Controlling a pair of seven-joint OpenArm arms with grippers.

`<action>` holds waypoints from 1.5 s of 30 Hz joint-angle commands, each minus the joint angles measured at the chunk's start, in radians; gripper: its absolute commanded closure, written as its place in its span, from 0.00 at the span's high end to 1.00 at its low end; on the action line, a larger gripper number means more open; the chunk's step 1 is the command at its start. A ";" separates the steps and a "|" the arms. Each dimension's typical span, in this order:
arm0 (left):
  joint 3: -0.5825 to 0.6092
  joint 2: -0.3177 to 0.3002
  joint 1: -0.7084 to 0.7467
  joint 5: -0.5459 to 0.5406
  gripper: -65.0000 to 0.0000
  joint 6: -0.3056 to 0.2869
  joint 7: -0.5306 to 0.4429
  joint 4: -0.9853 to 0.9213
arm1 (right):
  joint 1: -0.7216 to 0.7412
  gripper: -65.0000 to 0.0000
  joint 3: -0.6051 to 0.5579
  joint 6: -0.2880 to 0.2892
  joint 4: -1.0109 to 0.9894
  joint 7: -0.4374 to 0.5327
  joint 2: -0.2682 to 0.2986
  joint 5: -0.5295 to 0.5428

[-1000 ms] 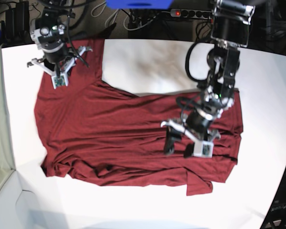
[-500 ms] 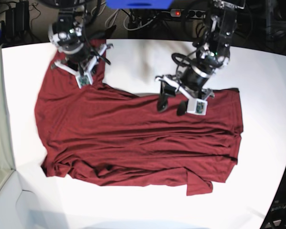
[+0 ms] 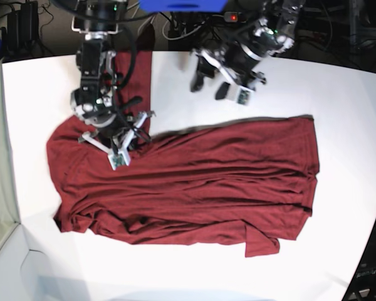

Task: Layout the t-shirt on the table in an organized manner, then fold the t-shirt properly
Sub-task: 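Grasp the shirt fabric with both grippers near the collar region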

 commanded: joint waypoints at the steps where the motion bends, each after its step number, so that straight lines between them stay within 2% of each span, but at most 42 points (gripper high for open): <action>1: 0.030 0.002 0.000 -0.010 0.57 -0.010 -0.021 0.021 | 0.014 0.12 0.001 0.000 -0.033 -0.056 0.012 -0.033; 5: 0.135 0.002 -0.024 0.003 0.57 -0.010 -0.024 0.010 | 0.079 0.12 0.000 0.000 -0.128 -0.056 0.040 -0.035; 14: 0.185 0.002 -0.195 -0.086 0.57 -0.010 -0.017 -0.093 | 0.140 0.12 -0.039 0.000 -0.183 -0.056 0.089 -0.035; 20: 0.346 0.001 -0.340 -0.089 0.57 -0.010 -0.018 -0.159 | 0.140 0.12 -0.124 0.000 -0.182 -0.056 0.095 -0.036; 26: 0.477 0.006 -0.448 -0.139 0.57 -0.010 -0.018 -0.257 | 0.149 0.12 -0.124 0.000 -0.182 -0.056 0.095 -0.036; 31: 0.575 0.027 -0.504 -0.139 0.57 -0.008 -0.023 -0.364 | 0.160 0.12 -0.124 0.000 -0.180 -0.058 0.095 -0.036; 36: 0.645 0.067 -0.561 -0.136 0.56 0.002 -0.017 -0.475 | 0.161 0.12 -0.124 0.000 -0.178 -0.058 0.095 -0.036; 41: 0.655 0.061 -0.595 -0.136 0.56 0.004 -0.017 -0.582 | 0.161 0.12 -0.124 0.000 -0.152 -0.058 0.095 -0.036; 43: 0.652 0.056 -0.597 -0.136 0.53 0.004 -0.017 -0.600 | 0.161 0.12 -0.124 0.000 -0.129 -0.058 0.095 -0.036; 45: 0.652 0.033 -0.597 -0.134 0.43 0.004 -0.017 -0.610 | 0.161 0.12 -0.124 0.000 -0.122 -0.058 0.095 -0.038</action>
